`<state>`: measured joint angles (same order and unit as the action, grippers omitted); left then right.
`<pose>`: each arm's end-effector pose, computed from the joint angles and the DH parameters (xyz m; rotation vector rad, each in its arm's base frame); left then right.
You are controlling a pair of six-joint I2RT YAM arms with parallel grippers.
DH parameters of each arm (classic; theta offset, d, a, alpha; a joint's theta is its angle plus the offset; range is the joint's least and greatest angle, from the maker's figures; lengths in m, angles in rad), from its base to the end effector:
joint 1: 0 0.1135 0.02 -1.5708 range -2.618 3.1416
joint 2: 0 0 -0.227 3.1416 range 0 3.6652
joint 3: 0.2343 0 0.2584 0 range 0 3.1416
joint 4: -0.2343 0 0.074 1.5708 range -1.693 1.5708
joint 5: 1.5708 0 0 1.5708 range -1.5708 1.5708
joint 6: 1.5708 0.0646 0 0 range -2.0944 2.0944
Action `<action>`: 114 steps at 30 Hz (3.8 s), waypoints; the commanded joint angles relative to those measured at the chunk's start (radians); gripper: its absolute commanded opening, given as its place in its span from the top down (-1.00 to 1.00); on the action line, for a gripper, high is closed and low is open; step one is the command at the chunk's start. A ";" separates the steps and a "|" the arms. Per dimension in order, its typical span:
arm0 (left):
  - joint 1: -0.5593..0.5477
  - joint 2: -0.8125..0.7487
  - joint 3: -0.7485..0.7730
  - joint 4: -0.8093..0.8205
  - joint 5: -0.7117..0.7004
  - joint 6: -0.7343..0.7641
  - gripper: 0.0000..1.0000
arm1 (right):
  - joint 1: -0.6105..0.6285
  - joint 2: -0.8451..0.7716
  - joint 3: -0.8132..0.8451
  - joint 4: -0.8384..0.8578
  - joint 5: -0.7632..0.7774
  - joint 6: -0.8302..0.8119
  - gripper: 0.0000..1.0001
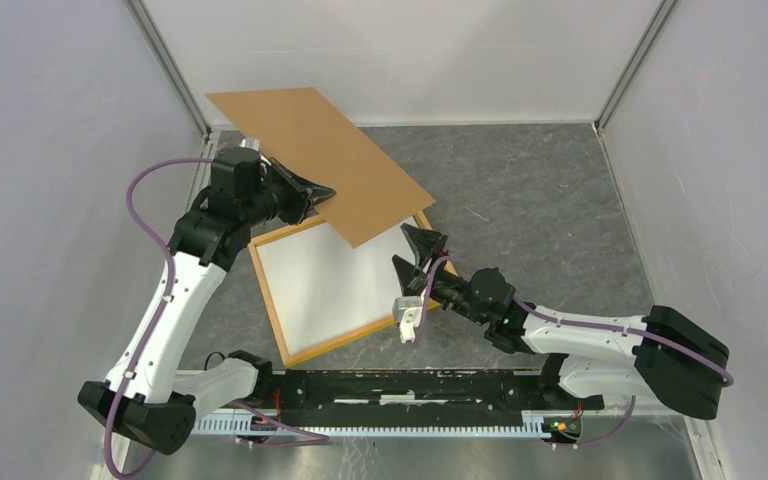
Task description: Put the photo into the frame
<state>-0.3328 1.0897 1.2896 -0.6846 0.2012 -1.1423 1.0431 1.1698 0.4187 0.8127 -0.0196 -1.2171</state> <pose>0.2518 -0.1007 0.3595 -0.7552 2.1089 -1.0746 0.1471 0.2550 0.2033 -1.3728 0.6301 -0.1248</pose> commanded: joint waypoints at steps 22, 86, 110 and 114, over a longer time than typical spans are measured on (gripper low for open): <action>0.044 -0.090 -0.055 0.125 0.028 -0.133 0.96 | 0.009 0.229 0.206 0.352 0.071 0.278 0.21; 0.034 -0.216 -0.019 0.273 -0.162 0.585 -1.00 | -0.772 0.974 1.047 -0.423 -1.081 2.275 1.00; 0.027 -0.218 -0.058 0.275 -0.156 0.588 -1.00 | -0.757 1.024 0.972 -0.608 -1.121 2.109 1.00; 0.025 -0.223 -0.063 0.274 -0.158 0.590 -1.00 | -0.767 1.033 0.976 -0.618 -1.135 2.091 1.00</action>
<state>-0.3016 0.8806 1.2358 -0.4530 0.0341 -0.5674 0.2829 2.2154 1.3918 0.2230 -1.1004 0.9131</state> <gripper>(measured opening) 0.995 0.020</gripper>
